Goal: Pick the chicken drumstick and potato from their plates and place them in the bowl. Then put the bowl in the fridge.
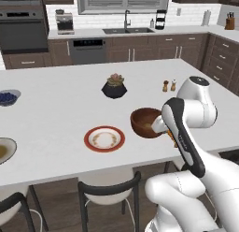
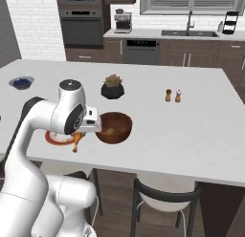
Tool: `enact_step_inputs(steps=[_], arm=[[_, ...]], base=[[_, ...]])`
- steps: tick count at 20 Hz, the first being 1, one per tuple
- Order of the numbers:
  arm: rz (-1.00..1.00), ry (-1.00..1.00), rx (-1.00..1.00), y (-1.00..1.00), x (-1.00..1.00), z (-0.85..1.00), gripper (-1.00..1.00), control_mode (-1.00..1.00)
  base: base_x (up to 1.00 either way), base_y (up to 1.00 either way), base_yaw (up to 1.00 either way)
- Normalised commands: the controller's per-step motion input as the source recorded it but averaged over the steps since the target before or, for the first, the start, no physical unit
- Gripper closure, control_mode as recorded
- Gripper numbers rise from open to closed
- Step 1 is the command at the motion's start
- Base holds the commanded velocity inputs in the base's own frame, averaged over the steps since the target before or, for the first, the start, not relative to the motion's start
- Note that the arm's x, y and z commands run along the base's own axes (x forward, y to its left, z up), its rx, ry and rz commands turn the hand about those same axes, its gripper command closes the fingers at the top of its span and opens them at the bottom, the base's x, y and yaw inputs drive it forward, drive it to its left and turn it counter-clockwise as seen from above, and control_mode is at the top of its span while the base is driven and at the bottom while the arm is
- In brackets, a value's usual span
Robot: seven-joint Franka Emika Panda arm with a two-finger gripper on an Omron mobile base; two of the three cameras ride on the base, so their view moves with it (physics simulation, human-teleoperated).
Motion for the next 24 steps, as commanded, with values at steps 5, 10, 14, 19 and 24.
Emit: enact_step_inputs(steps=[5,10,14,19,24], arm=[[0.0,0.0,0.0,0.0,0.0,0.0,1.0,1.0],[0.0,0.0,0.0,0.0,0.0,0.0,1.0,1.0],[-0.01,0.0,0.0,-0.01,0.23,0.0,1.0,-1.0],[-0.04,0.0,0.0,0.0,0.89,0.0,1.0,-1.0],[-0.03,0.01,0.0,-0.14,0.98,0.0,1.0,-1.0]], base=[[0.07,-0.17,0.0],[0.0,0.0,0.0],[0.0,0.0,0.0],[0.0,0.0,0.0],[0.0,0.0,0.0]])
